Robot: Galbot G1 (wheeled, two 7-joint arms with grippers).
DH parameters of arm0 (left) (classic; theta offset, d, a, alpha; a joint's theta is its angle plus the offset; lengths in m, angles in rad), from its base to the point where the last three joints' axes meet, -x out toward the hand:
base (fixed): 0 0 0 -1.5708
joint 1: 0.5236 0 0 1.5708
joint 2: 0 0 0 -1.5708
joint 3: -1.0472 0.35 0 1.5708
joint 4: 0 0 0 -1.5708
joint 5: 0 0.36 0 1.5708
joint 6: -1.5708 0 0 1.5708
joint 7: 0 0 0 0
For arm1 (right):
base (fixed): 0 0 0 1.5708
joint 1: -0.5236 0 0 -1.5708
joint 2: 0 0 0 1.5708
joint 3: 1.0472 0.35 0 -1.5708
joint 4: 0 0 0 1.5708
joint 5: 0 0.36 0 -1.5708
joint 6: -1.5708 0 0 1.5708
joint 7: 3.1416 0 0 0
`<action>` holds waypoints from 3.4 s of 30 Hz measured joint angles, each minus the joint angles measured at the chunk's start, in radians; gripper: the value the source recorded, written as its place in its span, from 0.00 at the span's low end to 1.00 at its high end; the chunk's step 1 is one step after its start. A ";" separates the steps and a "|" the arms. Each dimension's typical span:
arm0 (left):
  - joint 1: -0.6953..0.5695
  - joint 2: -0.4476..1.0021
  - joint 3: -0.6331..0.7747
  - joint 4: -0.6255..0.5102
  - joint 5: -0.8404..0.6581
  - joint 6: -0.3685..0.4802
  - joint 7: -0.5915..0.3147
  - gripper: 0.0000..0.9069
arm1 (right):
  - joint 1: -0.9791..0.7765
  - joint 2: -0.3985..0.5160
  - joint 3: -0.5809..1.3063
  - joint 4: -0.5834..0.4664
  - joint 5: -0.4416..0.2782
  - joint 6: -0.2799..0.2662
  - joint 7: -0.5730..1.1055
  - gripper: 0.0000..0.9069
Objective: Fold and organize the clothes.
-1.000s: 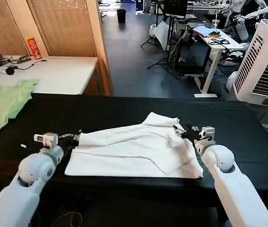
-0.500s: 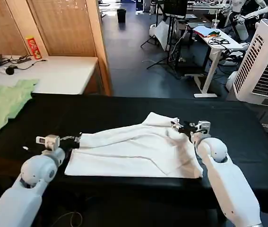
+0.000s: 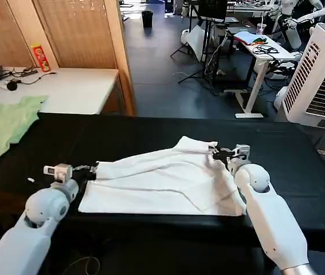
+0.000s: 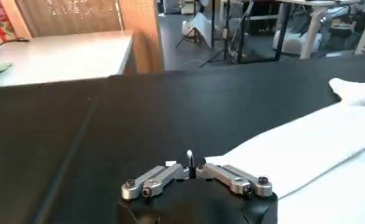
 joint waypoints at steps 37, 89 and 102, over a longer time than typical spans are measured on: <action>0.203 0.003 -0.160 -0.159 0.026 -0.058 0.000 0.11 | -0.512 -0.096 0.170 0.554 -0.181 -0.054 0.035 0.12; 0.056 -0.134 -0.144 0.034 -0.161 0.009 -0.047 0.81 | -0.248 -0.017 0.112 0.291 -0.053 -0.102 0.131 0.94; 0.021 -0.144 -0.128 0.109 -0.123 0.019 -0.039 0.00 | -0.222 0.002 0.078 0.230 -0.072 -0.109 0.124 0.10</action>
